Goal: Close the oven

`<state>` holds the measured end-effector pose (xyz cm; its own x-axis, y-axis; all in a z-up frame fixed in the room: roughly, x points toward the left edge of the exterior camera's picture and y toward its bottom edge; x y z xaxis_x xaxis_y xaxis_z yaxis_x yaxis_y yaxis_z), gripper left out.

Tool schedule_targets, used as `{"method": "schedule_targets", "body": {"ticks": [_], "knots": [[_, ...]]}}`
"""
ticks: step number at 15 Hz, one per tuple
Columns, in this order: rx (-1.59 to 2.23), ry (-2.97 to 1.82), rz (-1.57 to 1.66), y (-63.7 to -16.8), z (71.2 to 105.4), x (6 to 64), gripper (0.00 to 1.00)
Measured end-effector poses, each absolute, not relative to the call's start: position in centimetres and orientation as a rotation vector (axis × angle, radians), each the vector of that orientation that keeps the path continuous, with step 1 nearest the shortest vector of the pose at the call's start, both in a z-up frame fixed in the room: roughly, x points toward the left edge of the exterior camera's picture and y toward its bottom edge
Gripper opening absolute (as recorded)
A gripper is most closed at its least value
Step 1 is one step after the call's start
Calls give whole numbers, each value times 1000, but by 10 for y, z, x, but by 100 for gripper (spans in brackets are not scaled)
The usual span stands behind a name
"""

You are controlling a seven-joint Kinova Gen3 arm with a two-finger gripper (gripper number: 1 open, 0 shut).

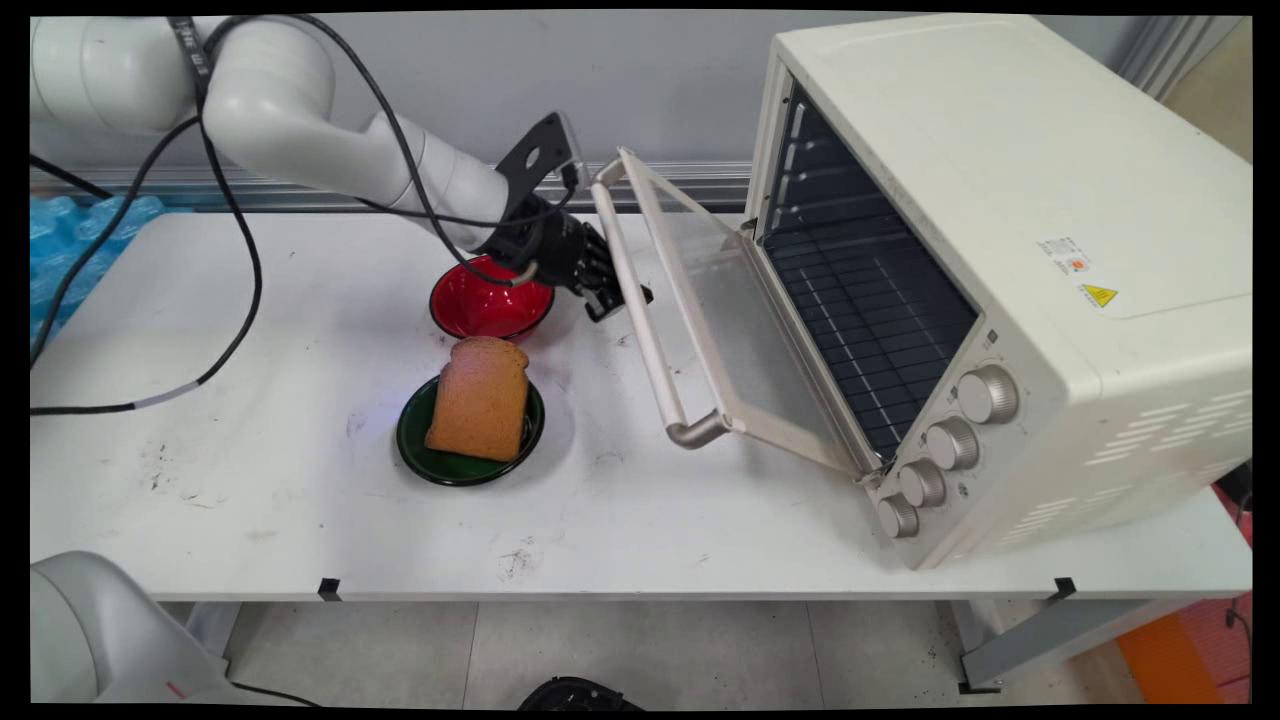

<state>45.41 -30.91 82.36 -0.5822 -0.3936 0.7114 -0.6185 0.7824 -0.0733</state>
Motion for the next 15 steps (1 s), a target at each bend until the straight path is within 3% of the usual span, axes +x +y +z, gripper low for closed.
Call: {"method": "schedule_targets", "body": {"ticks": [15], "knots": [[700, -2145, 460, -347, 859, 414, 0]]}}
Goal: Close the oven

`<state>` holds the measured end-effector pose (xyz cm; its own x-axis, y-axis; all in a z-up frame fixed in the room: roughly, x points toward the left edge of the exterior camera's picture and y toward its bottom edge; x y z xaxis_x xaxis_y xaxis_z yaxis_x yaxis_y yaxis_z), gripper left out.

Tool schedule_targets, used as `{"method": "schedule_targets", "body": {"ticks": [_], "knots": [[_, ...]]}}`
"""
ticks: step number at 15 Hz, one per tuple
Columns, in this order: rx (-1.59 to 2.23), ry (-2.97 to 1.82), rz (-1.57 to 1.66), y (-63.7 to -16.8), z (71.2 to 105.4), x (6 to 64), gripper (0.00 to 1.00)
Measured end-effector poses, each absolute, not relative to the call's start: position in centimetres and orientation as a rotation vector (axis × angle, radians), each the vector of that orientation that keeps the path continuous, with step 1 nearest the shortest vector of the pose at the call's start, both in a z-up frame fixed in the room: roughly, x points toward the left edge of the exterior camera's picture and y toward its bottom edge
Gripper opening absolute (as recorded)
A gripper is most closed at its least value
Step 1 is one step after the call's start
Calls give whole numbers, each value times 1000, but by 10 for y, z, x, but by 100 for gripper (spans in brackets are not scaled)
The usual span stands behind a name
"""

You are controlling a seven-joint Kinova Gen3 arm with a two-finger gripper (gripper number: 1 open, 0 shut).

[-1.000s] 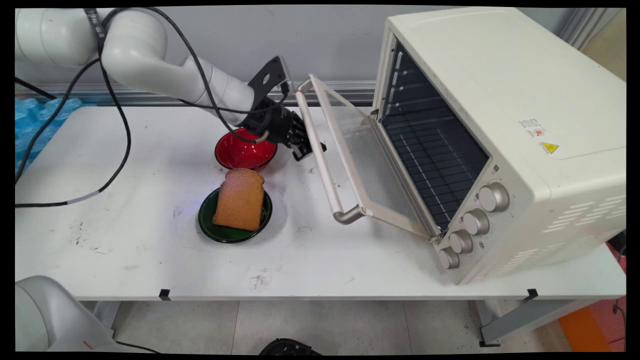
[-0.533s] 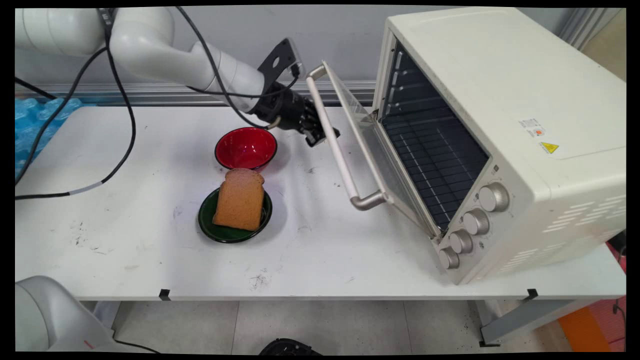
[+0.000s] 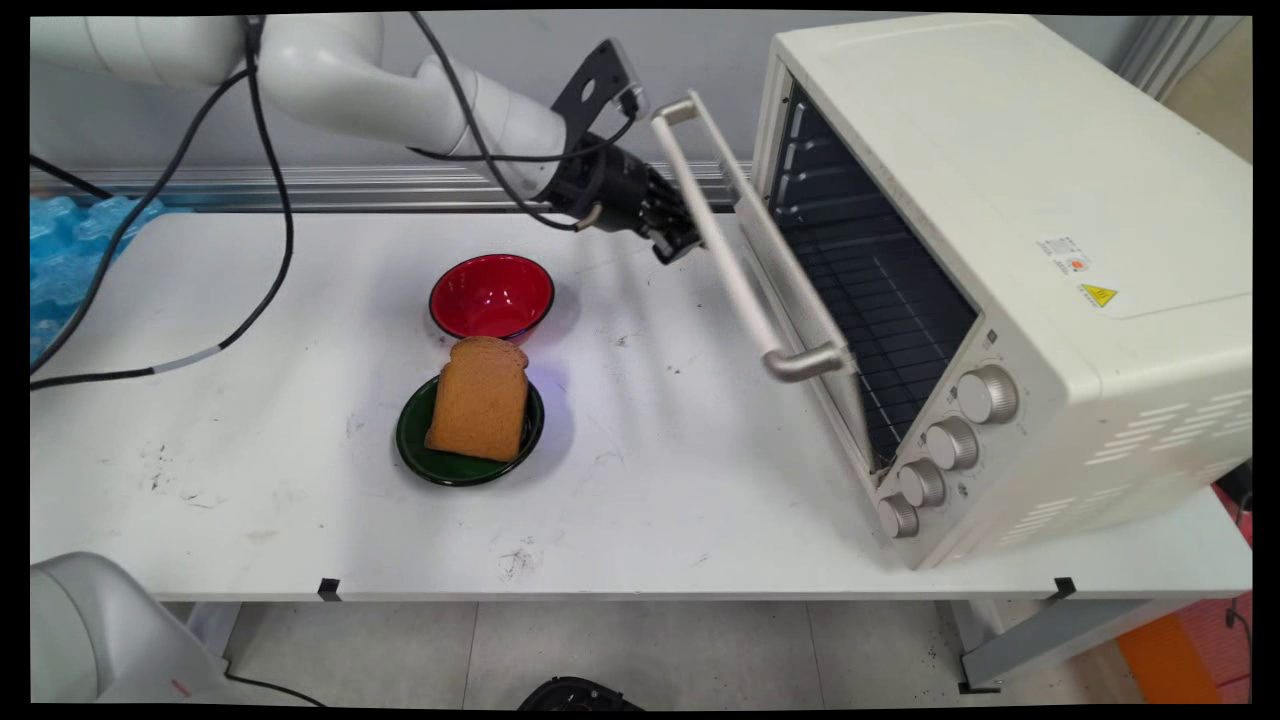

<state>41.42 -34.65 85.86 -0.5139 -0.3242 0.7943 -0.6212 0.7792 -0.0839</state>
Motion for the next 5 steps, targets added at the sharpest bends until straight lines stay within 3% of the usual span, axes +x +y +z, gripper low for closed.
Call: {"method": "schedule_targets", "body": {"ticks": [5], "knots": [[692, -2120, 465, -356, 864, 402, 0]]}}
